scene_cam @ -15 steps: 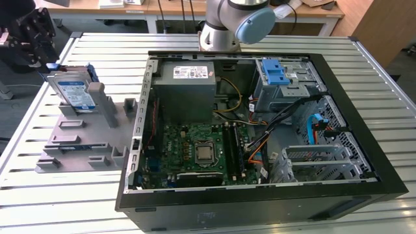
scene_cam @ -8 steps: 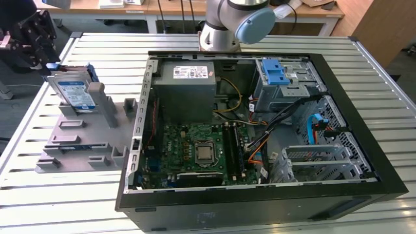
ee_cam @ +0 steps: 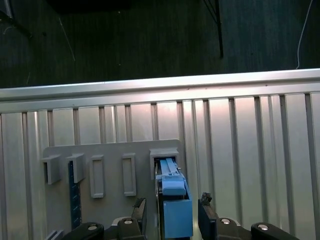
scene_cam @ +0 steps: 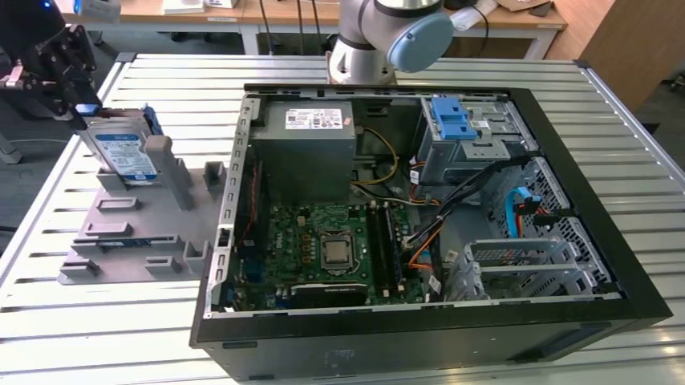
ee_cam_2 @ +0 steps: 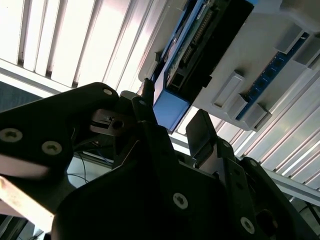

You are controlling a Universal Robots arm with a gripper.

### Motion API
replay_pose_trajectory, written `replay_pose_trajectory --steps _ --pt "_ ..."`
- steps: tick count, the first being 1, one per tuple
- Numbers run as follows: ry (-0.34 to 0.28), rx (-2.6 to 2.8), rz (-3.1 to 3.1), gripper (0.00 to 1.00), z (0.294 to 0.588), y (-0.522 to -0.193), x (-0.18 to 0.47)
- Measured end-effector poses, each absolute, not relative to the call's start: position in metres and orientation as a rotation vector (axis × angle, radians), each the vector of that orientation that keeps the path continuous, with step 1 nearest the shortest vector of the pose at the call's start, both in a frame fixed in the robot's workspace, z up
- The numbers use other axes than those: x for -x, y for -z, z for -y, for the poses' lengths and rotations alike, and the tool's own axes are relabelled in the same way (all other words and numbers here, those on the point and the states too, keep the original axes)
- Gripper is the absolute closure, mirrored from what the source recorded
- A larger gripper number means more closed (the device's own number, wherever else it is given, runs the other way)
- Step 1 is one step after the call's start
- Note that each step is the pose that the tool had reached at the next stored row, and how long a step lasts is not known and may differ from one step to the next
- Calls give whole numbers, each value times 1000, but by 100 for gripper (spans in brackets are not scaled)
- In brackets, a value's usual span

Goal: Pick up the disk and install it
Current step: 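Pick up the disk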

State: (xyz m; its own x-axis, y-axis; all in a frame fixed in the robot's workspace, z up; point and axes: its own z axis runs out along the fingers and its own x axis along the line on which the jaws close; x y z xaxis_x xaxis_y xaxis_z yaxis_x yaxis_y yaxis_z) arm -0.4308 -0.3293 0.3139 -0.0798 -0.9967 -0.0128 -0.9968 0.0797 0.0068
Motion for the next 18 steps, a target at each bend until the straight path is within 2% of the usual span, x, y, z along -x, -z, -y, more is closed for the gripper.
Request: replay_pose_trajectory --steps 18 --pt "-15 2130 -2308 47 328 -304 431"
